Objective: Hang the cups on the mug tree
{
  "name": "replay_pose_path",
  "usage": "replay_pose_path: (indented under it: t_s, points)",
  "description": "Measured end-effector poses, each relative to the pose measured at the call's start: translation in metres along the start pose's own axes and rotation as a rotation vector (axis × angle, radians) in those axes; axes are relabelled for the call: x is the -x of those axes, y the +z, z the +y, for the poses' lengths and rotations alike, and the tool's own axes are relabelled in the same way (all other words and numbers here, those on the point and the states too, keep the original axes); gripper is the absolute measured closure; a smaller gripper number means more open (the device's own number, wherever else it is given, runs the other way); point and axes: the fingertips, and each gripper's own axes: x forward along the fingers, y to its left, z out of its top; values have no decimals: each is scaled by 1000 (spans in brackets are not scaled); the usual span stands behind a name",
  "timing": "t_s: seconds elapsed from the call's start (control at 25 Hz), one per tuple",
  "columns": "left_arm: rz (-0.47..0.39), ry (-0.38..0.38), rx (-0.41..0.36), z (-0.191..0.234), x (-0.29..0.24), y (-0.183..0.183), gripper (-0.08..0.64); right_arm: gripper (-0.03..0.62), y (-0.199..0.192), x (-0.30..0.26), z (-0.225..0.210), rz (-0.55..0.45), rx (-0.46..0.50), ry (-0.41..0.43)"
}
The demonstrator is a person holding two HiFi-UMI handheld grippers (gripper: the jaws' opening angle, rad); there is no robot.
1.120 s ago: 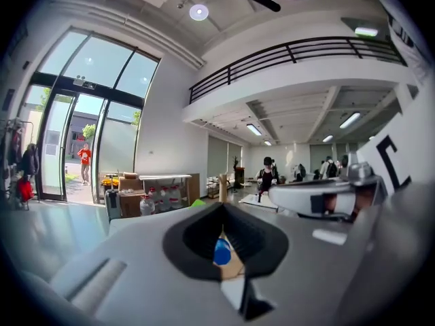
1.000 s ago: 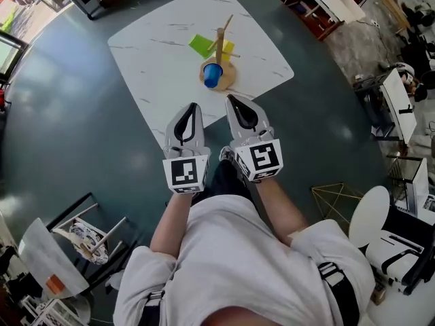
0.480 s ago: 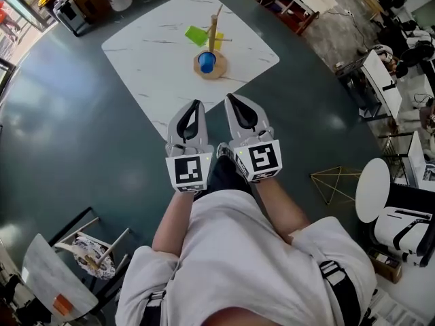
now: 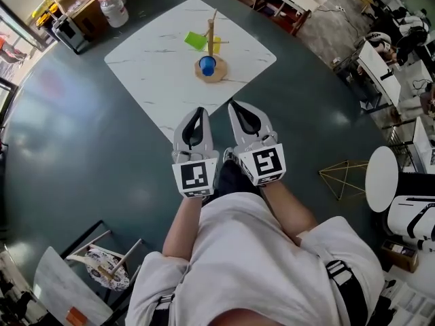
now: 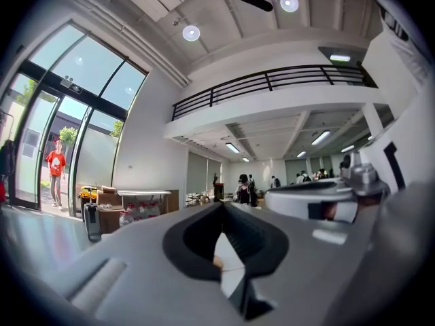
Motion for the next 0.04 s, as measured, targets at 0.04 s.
replay_pose_path:
  t_s: [0.04]
  points:
    - [-3,-1,-1,-2,1,2,557,594,2,2,0,-4,2,-1]
